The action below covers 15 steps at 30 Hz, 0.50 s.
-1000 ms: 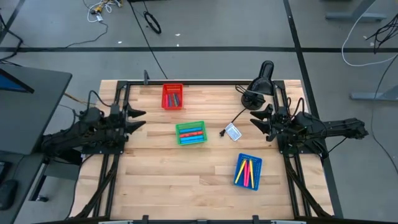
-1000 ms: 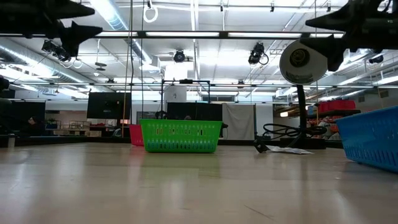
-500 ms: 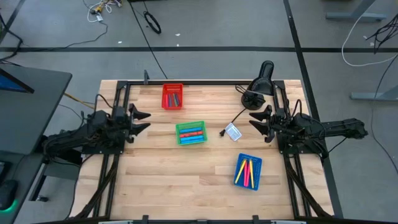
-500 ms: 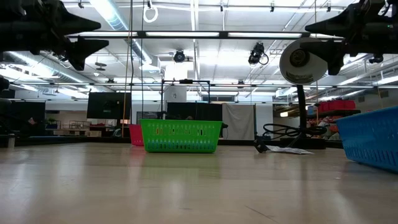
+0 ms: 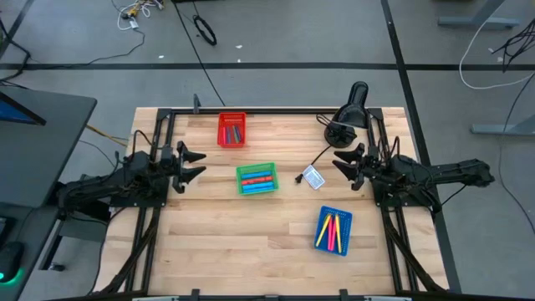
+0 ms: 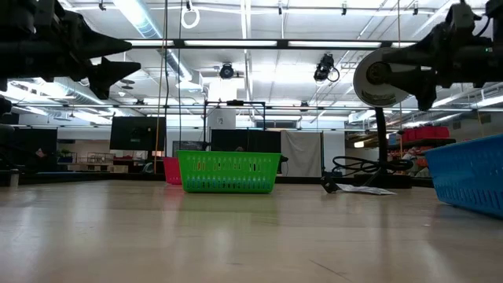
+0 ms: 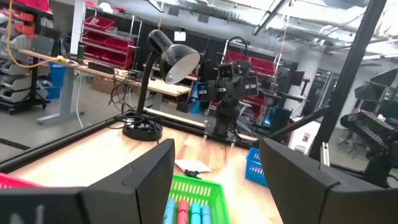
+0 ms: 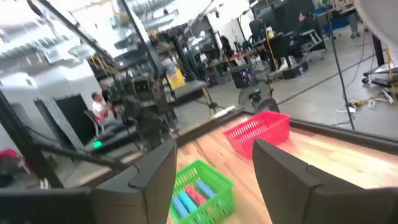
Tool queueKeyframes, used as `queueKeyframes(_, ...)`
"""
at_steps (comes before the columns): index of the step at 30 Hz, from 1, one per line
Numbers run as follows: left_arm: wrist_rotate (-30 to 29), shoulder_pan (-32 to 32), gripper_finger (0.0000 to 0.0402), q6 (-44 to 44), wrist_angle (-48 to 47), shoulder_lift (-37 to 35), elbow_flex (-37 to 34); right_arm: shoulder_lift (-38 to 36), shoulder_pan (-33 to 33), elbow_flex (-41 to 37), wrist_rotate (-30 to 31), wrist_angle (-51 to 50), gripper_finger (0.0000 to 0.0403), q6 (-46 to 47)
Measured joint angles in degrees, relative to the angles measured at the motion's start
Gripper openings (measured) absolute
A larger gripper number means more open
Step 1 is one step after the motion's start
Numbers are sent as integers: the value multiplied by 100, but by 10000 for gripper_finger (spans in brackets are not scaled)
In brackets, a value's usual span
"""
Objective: Pick & Place Markers
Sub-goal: Return to Home Position
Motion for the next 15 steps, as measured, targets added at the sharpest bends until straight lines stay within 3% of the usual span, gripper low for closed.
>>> queueKeyframes(7,-317,0,241,143,-368,-2,0,6,-2,3,517,-1489,210,855)
queueKeyframes(15,-372,2,241,190,-806,33,7,187,0,13,541,-1423,210,542)
